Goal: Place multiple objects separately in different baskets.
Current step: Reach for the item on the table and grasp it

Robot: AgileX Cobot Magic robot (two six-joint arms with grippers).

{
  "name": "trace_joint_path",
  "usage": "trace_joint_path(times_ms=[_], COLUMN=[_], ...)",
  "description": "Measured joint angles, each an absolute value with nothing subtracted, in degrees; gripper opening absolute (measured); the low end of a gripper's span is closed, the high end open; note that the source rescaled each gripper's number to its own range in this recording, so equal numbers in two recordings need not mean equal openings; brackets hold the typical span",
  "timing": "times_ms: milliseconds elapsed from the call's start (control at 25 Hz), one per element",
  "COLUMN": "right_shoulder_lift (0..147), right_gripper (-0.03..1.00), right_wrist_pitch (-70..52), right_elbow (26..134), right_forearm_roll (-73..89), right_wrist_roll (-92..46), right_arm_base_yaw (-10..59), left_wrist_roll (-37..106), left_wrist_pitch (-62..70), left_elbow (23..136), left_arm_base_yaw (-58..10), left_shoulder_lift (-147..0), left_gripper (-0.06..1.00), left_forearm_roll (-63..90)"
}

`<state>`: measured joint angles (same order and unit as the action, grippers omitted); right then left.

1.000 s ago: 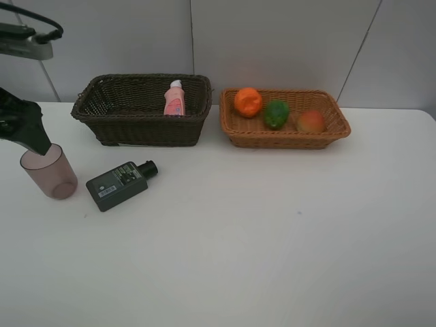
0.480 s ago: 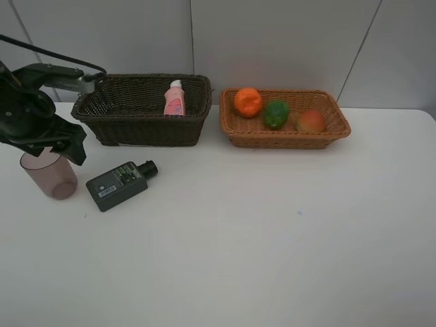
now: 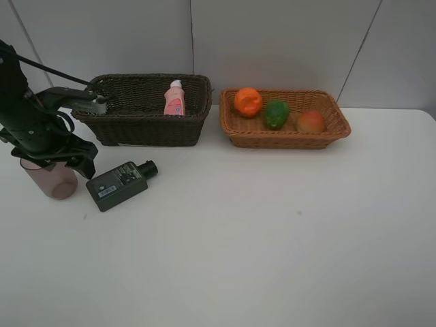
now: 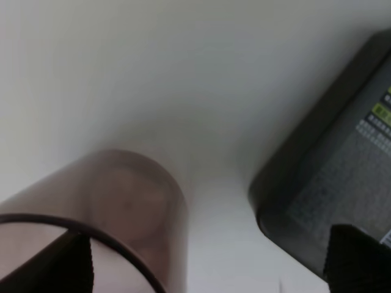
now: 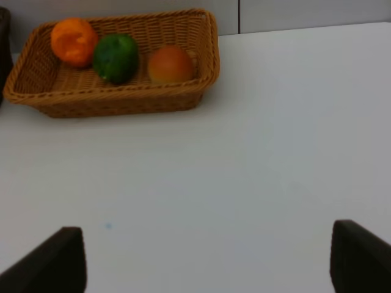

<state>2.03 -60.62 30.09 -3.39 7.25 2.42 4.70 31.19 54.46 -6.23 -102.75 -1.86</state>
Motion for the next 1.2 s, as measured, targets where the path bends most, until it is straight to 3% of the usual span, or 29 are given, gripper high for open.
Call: trace_joint_path(times_ms=[480, 600, 840, 880, 1200], right_shoulder_lift=[2.03, 2.03, 2.03, 2.03, 2.03], right_gripper=[0.7, 0.7, 0.7, 0.7, 0.7], right_wrist_pitch=[-60.62, -60.62, -60.62, -60.62, -60.62], right_elbow=[30.09, 30.09, 30.09, 30.09, 30.09], right_forearm_roll=[-3.39, -3.39, -3.39, -3.39, -3.39], right_wrist_roll=[7.25, 7.25, 7.25, 7.25, 7.25], right_arm_base_yaw=[2.42, 2.42, 2.42, 2.42, 2.42], left_wrist_roll=[4.7, 4.7, 4.7, 4.7, 4.7], left_wrist_pitch=[30.29, 30.35, 30.54, 30.61, 30.94], left_elbow=[54.46, 54.46, 54.46, 54.46, 54.54], left_arm_base_yaw=[-6.23, -6.23, -6.23, -6.23, -6.23], left_shoulder_lift=[-104.66, -104.66, -104.66, -104.66, -104.66], left_gripper=[0.96, 0.8, 0.09, 0.02, 0.0], left_forearm_roll=[-1.24, -1.24, -1.24, -1.24, -1.24])
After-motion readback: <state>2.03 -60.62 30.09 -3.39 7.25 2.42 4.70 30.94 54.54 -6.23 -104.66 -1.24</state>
